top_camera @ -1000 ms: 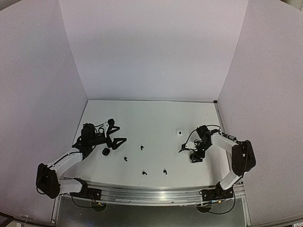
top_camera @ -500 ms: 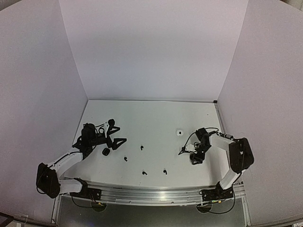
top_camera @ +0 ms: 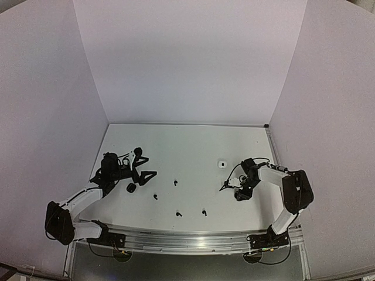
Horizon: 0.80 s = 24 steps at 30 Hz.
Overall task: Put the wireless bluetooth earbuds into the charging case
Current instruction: Pick up the charging case from the center of the board.
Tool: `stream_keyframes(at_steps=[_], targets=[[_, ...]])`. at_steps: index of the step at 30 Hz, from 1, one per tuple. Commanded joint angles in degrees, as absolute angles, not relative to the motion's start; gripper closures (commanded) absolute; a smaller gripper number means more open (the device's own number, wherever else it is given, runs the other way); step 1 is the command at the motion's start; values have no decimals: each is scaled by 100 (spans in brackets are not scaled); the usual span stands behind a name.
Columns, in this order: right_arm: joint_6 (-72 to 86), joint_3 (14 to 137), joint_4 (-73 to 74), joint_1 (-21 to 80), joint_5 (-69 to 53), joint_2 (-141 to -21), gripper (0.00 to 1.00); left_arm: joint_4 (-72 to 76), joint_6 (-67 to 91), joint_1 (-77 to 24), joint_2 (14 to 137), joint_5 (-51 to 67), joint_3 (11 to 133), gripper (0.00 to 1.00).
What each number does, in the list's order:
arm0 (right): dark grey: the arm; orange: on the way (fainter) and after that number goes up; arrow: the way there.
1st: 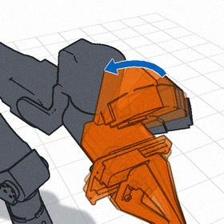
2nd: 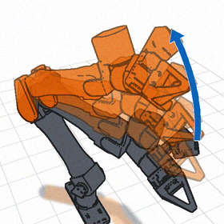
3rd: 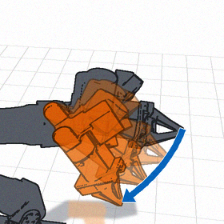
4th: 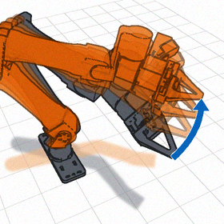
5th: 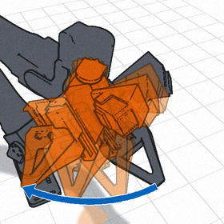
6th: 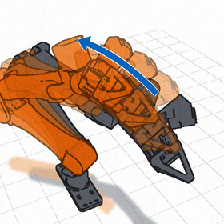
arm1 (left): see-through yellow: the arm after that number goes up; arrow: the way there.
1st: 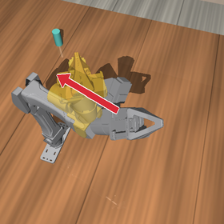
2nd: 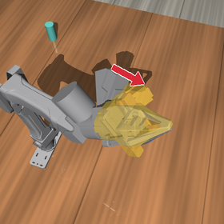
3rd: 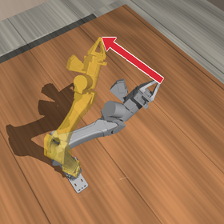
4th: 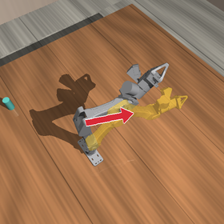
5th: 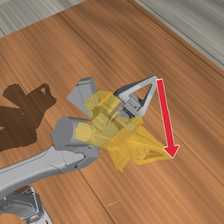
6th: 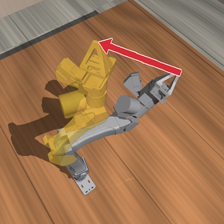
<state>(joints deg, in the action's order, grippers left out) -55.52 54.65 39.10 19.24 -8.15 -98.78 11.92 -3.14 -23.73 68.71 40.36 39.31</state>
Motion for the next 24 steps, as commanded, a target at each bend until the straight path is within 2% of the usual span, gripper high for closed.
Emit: stream_keyframes(at_steps=[1, 4, 9, 14, 18, 24], targets=[[-5469, 5497, 4017, 1977, -765, -9980, 64, 1222, -374, -2373, 6892, 4109, 4211, 2], [-5414, 5546, 4017, 2000, -735, -9877, 72, 1242, -339, -2374, 6894, 4128, 4222, 2], [-5078, 5985, 3940, 2285, -620, -9435, 77, 1248, -244, -2373, 6852, 4131, 4269, 2], [-4056, 6603, 2750, 2853, -189, -8651, 81, 1080, -11, -2373, 6830, 4071, 4431, 3], [-3585, 6681, 1302, 3556, 561, -8205, 84, 818, 249, -2373, 6727, 4074, 4625, 4], [-3738, 7406, 670, 5023, 2088, -8629, 85, 741, 687, -2389, 6497, 4207, 4653, 6]])
